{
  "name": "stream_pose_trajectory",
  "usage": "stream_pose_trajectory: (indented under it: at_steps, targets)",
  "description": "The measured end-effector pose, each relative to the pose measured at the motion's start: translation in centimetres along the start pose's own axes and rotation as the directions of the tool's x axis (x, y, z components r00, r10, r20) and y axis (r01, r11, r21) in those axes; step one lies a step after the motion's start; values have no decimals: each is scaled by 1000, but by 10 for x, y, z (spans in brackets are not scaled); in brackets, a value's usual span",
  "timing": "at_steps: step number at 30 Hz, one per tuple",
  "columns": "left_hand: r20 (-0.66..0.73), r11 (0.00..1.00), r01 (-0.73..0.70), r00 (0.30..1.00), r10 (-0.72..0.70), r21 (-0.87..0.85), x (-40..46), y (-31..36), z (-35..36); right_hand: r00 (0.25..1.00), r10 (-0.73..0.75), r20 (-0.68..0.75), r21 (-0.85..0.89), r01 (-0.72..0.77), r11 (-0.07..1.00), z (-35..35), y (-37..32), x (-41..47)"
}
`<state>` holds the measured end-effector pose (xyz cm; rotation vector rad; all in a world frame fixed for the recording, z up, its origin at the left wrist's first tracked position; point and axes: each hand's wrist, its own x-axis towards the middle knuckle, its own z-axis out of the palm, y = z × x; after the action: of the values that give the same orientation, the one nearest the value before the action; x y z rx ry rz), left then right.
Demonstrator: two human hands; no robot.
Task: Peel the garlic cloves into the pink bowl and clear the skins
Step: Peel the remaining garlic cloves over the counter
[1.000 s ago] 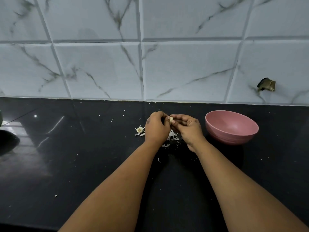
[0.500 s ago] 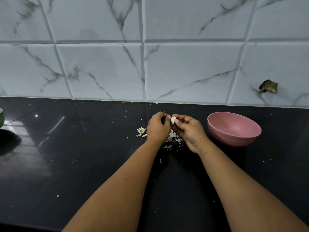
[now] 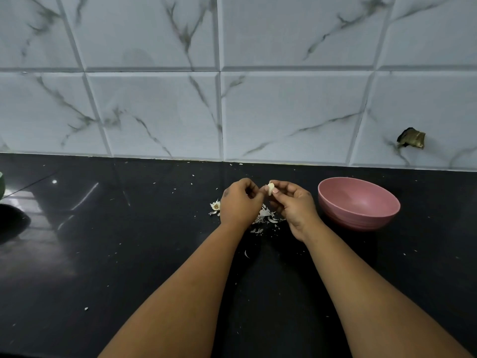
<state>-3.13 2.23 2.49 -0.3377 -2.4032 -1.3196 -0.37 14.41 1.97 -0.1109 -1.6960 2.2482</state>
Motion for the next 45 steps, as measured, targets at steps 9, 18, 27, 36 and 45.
stream_pose_trajectory:
  at_steps: [9, 18, 27, 36, 45]
  targets:
    - [56, 994, -11, 998, 18, -113, 1, -2, 6, 995, -103, -18, -124, 100, 987, -1, 3, 2]
    - [64, 1000, -27, 998, 27, -1, 1, 0, 6, 992, -128, -6, -205, 124, 971, -2, 5, 1]
    - [52, 979, -106, 994, 99, 174, -2, 2, 4, 990, -139, 31, -251, 142, 958, -3, 8, 3]
    - [85, 979, -105, 992, 92, 174, -2, 3, 5, 993, -113, 23, -275, 115, 955, 2, 8, 4]
    - [99, 997, -43, 994, 37, 62, 3, -3, 7, 999, -8, 36, -92, 11, 996, 3, 5, 4]
